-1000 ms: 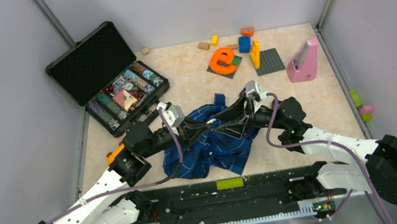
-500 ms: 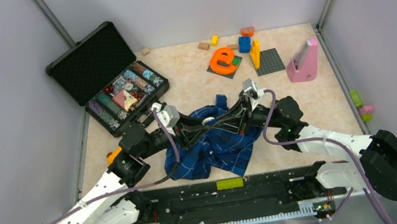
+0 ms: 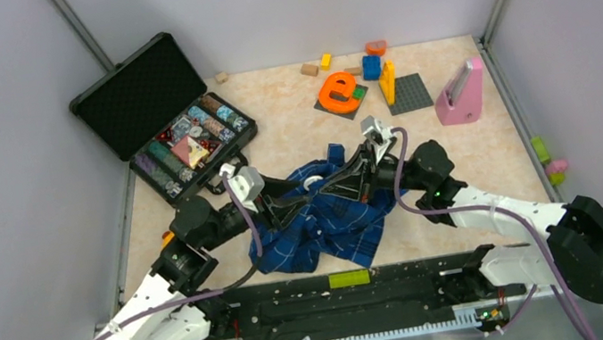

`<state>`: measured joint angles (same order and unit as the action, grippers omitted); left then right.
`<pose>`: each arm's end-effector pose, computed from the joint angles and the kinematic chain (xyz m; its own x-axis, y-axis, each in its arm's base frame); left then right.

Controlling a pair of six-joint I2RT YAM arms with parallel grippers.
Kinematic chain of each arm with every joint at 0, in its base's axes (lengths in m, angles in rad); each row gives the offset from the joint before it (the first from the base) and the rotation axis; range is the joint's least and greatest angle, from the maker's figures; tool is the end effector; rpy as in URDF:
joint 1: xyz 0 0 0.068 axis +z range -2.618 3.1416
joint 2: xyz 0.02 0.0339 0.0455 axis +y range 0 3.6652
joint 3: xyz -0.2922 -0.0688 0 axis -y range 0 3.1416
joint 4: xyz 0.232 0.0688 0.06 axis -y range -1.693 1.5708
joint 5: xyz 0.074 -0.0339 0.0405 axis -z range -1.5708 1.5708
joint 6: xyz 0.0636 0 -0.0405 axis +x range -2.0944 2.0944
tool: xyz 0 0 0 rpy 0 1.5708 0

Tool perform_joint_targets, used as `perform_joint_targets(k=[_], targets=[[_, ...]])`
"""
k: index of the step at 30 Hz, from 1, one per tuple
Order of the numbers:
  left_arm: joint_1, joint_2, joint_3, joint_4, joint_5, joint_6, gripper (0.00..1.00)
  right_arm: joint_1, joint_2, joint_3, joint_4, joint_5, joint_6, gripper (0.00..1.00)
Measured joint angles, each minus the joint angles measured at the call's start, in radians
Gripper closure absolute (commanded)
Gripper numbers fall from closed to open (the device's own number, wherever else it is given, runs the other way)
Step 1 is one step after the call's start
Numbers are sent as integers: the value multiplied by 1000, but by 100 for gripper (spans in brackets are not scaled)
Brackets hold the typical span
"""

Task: Remove the brooch from the garment
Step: Remove the brooch from the clothes.

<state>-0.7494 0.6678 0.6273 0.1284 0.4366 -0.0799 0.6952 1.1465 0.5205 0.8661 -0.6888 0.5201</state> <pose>0.0958 -0.1259 0.3566 -0.0098 -0.0897 -0.9959 0.9279 0.3705 -0.0425 0.1603 0.1863 0.3218 -0.3229 0.2303 -0.9180 -0.9313 0.0956 0.3515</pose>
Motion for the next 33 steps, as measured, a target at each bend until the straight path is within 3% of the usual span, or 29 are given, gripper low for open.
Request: perform_joint_targets(k=[3,9,12,20,27,33], targets=[[5,4,20,-36,-22,-11,50,-2,0,6,-9,-13,0,100],[61,60,81,-66,-11,-88,32,-4,0,6,-35,-26,-4,100],[100,100,127,-101,8,-140,30,-5,-1,6,-49,-29,-5,100],[187,253,291,-258,196,-202,55,-11,-2,6,-53,-42,-3,100],[191,294,303,-348,285,-163,54,-12,-2,6,-53,-51,2,100],[191,300,304,-376,308,-140,70,-12,-2,6,-51,-63,18,100]])
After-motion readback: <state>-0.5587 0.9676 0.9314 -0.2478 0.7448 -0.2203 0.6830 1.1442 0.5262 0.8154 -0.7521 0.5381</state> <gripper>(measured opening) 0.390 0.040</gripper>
